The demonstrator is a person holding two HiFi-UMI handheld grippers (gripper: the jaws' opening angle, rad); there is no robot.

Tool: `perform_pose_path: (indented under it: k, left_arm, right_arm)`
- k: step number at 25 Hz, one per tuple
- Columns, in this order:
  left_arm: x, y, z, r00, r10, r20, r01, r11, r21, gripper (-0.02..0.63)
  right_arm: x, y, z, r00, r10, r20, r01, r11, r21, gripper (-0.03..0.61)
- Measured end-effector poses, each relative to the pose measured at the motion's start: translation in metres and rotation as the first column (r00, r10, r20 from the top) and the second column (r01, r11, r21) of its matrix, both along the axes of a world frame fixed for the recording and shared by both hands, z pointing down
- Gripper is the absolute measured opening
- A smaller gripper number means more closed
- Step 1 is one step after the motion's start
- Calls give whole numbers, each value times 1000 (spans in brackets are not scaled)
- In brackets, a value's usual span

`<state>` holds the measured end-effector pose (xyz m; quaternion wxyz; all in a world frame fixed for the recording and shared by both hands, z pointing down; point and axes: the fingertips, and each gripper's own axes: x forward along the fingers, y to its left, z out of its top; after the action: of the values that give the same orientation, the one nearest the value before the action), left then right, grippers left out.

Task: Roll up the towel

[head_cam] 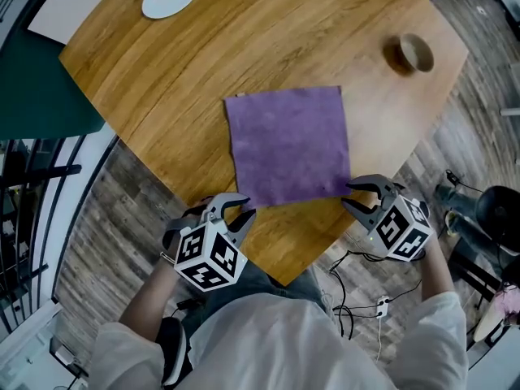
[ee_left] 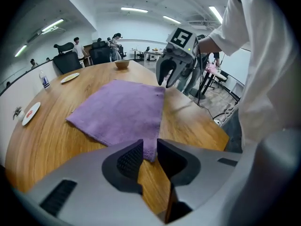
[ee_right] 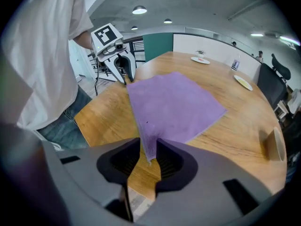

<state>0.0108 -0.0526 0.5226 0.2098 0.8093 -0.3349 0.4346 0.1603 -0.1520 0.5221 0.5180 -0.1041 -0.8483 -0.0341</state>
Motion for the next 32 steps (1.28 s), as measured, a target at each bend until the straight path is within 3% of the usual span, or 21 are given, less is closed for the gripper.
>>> perform_pose_path:
  k: [5,8,10,15,18,25,32]
  left_arm:
    - [3,1,14,999,23,39,-23,1000,-1,94]
    - [2,-1,14,999,16,49,-17,1000,9,86]
    - [1,-3,15,998,14,59,-14,1000,10,41]
    - [5,8,4,999,15,-33,-17,997,-73,23]
    - [1,4,-10,998,-4,-66,-1,997,-76,23]
    - [-20,-34,-16,999,-51,-11,51,998,-39,25]
    - [-34,-56,2,991,-130,24,131,989,-65,25]
  right_arm:
    - [2,2,16,998,-45,-31,46,998,44,103]
    - [1,-2,16,999,-38,-19,40,996,81,66]
    - [1,-4,17,999,-34,-18,36,995,96,26]
    - [7,13,8,998,-46,-41,46,999,-5,20]
    - [6,9,-6,1000,-10,-21,10,999,-40,20]
    - [-14,-23,-17,998,59,5,-58,997,-50,21]
    - [-24,-41,3,994,105,-28,-106,994,-36,23]
